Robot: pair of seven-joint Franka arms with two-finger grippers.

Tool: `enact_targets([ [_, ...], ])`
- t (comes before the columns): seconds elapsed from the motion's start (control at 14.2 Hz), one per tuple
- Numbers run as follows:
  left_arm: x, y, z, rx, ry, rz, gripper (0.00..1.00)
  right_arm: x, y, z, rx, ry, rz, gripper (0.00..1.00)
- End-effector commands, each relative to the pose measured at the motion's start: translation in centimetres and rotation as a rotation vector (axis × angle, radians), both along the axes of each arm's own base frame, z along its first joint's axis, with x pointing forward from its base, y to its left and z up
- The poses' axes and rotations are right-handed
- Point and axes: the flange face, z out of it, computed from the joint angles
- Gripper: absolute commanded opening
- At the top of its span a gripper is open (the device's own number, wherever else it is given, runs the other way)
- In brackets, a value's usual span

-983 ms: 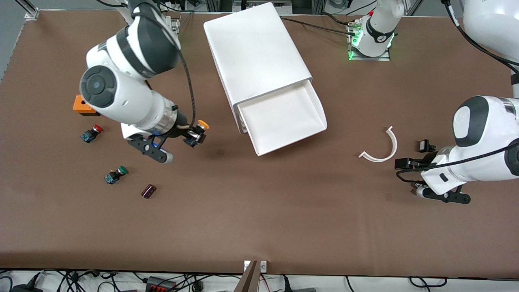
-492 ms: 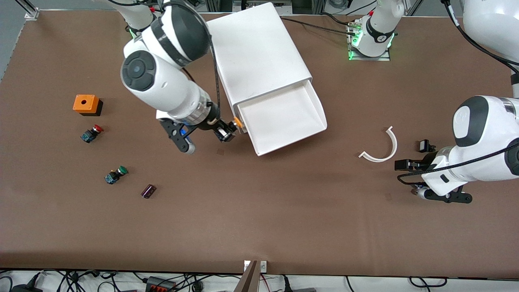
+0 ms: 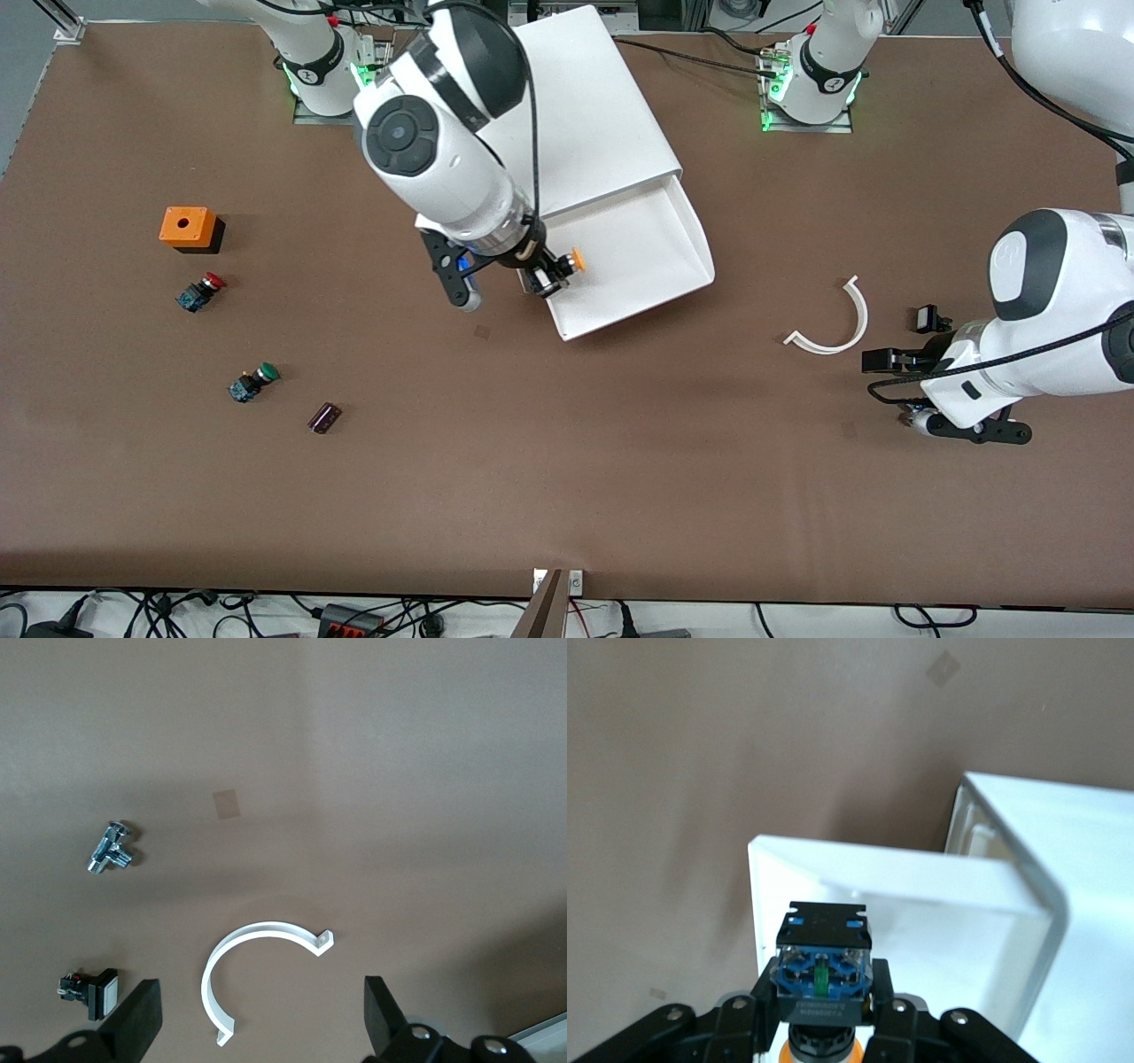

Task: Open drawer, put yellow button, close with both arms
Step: 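Carry the yellow button over the open drawer with the right gripper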

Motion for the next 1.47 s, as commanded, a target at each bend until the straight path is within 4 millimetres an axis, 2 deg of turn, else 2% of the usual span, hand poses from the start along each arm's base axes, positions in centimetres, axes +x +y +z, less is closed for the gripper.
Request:
enact_targets([
  [0.0, 0.3, -0.1, 0.5, 0.022, -0.010, 0.005, 1.00, 0.0, 2.3, -0.2, 0.010, 0.003, -0.054, 0.00],
  [0.14, 0.3, -0.1, 0.5, 0.021, -0.010, 0.004, 1.00, -1.4, 4.0, -1.4, -0.023, 0.005, -0.047, 0.00],
  [0.28, 0.3, -0.1, 0.4, 0.022, -0.010, 0.005, 1.00, -2.5, 5.8, -3.8, -0.064, 0.007, -0.056, 0.00],
  [0.42, 0.2, -0.1, 0.3, 0.022, -0.007, 0.005, 1.00, -3.1, 7.0, -5.3, -0.068, 0.020, -0.087, 0.00],
  [0.77, 0.2, 0.0, 0.3, 0.022, -0.007, 0.006, 1.00, -3.7, 7.8, -6.3, -0.071, 0.046, -0.134, 0.00],
  [1.12, 0.3, 0.0, 0.3, 0.021, -0.009, 0.008, 1.00, -5.3, 9.1, -6.4, -0.077, 0.061, -0.137, 0.00],
  [1.26, 0.3, 0.0, 0.4, 0.018, -0.008, 0.009, 1.00, -5.2, 9.0, -6.5, -0.081, 0.061, -0.138, 0.00],
  [1.33, 0.3, 0.0, 0.4, 0.018, -0.008, 0.009, 1.00, -5.2, 9.0, -6.4, -0.081, 0.063, -0.143, 0.11],
  [1.4, 0.2, -0.1, 0.4, 0.018, -0.008, 0.008, 1.00, -5.1, 8.9, -6.3, -0.083, 0.067, -0.173, 0.62],
])
